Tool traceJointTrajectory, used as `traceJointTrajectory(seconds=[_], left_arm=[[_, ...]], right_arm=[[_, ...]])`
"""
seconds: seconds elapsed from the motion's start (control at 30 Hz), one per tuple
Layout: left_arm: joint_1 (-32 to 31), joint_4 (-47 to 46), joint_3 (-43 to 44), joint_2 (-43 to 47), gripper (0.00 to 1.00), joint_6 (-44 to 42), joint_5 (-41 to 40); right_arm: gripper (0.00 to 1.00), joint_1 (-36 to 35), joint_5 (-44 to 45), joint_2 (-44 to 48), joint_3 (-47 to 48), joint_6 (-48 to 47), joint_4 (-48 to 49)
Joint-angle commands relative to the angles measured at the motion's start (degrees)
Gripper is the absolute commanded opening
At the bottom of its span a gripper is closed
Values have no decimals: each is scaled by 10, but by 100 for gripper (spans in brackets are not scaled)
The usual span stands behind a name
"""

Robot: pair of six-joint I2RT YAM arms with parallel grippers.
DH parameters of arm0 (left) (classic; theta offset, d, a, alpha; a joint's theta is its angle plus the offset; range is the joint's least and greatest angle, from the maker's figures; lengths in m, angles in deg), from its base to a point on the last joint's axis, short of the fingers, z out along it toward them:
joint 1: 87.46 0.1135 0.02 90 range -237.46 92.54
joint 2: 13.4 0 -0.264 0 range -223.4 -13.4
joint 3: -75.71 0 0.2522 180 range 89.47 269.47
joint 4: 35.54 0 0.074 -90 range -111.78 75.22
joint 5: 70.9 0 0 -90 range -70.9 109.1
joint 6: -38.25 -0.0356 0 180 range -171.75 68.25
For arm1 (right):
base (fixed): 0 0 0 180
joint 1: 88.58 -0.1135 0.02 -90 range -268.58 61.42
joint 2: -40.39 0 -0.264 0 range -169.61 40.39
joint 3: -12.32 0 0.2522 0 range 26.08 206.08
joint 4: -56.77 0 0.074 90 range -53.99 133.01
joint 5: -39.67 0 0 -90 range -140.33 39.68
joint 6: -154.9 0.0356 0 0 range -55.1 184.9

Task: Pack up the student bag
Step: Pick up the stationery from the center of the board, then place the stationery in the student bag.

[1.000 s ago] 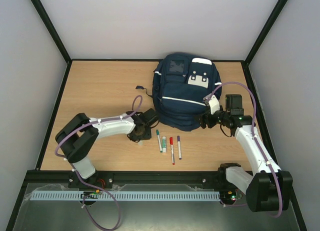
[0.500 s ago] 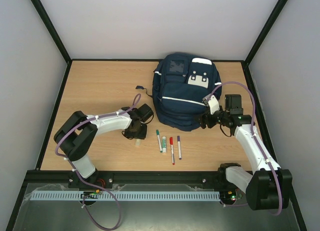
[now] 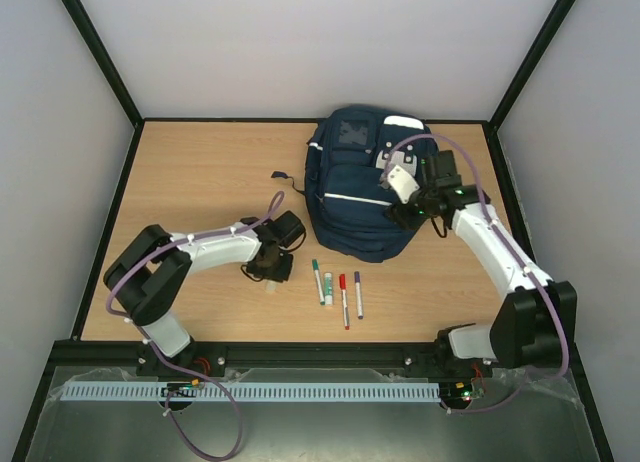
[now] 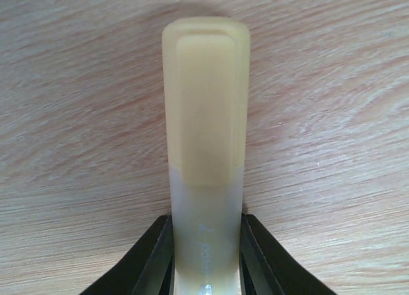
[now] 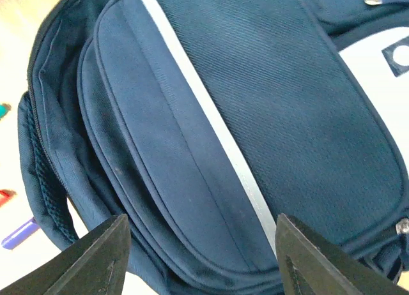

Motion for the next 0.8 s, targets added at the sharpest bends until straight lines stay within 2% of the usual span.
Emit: traceJointTrajectory(seconds=[0.0, 0.27, 0.57, 0.67, 0.77], left_arm=[[2, 2, -30, 27, 16, -7, -7], [2, -27, -48, 90, 7, -4, 7], [2, -55, -48, 118, 4, 12, 41], [2, -69, -48, 129, 4, 20, 52], [2, -90, -43, 141, 3, 30, 65]], right_arm=[[60, -55, 100, -56, 49, -70, -56], [60, -111, 174, -128, 68, -144, -58], [54, -129, 184, -186, 89, -137, -49], [44, -129, 193, -195, 95, -127, -36], [25, -129, 193, -202, 115, -111, -38]])
